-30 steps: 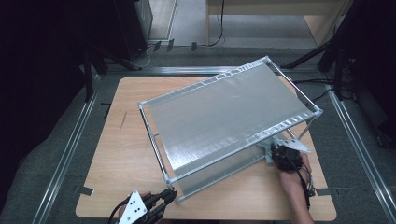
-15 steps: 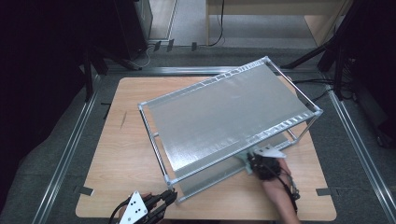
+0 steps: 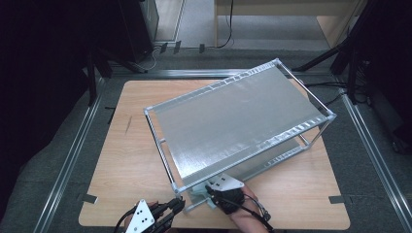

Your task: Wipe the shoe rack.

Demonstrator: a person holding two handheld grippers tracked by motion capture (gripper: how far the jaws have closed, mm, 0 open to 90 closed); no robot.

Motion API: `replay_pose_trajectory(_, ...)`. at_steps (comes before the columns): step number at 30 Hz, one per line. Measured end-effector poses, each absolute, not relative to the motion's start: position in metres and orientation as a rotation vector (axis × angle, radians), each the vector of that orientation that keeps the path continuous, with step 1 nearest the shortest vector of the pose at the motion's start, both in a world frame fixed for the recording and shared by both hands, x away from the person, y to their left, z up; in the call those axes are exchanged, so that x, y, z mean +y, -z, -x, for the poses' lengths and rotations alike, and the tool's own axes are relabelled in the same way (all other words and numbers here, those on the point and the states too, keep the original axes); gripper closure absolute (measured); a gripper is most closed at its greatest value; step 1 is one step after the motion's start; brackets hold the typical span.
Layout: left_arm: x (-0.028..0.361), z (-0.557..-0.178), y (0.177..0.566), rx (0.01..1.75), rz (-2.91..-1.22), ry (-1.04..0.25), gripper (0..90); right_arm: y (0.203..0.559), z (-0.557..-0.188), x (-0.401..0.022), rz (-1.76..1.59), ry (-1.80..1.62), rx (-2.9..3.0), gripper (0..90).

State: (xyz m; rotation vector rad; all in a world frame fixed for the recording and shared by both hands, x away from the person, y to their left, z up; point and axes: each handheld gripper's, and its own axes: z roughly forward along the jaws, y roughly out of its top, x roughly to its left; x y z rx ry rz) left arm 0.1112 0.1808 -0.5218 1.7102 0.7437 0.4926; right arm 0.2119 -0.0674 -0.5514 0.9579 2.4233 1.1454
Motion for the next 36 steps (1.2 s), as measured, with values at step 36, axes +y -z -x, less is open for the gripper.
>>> replay_pose_trajectory(36, 0.179, -0.113, 0.522, 0.75, -1.709, -0.476, 81.7, 0.548, -0.289, -0.258, -1.634, -0.843, 1.798, 83.4)
